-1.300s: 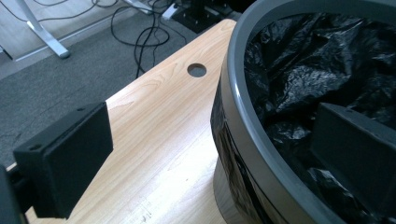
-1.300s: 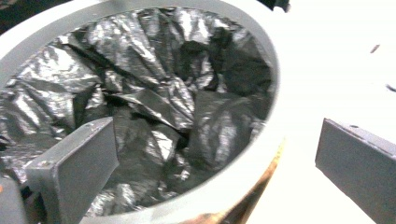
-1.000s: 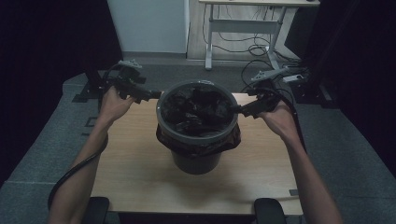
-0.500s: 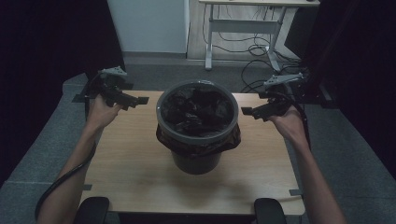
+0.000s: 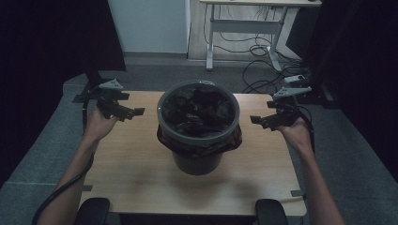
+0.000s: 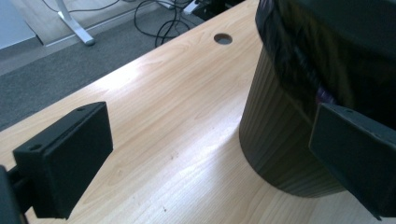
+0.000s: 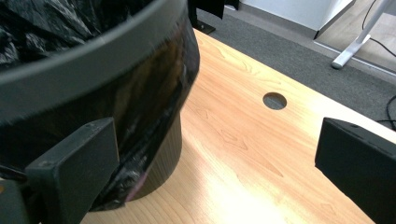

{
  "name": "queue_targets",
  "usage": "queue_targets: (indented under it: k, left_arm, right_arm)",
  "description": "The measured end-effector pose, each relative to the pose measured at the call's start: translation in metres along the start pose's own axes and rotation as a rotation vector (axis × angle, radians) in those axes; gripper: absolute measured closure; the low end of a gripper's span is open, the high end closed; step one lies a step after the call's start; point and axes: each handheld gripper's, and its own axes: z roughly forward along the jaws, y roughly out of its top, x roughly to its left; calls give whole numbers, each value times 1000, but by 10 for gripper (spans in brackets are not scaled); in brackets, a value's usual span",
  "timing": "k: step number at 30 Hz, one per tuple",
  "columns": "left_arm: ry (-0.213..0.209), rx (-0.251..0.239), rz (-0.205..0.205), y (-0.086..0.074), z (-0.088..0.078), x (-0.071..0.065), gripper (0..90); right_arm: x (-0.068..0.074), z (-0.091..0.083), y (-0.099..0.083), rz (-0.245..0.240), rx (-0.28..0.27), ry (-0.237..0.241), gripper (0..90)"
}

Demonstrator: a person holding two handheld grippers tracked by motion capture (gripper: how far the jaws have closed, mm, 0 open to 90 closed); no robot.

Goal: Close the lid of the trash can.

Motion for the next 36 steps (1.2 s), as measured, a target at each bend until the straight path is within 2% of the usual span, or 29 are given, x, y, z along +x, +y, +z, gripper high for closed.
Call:
queue_targets:
  k: [6, 19, 27, 33, 36]
  left_arm:
    - [7, 5, 3, -17, 6, -2, 0]
    - [8, 12, -18, -53, 16, -5, 0]
    - [7, 20, -23, -72, 25, -8, 0]
    - [27, 29, -18, -87, 32, -10, 0]
    - [24, 29, -28, -96, 36, -11, 0]
  right_arm:
    - [-5, 5, -21, 16, 4, -6, 0]
    - [-12, 15, -60, 44, 3, -6, 0]
    - [-11, 24, -81, 46, 36, -19, 0]
    - [-9, 34, -95, 44, 59, -27, 0]
    - [-7, 41, -102, 38, 74, -35, 0]
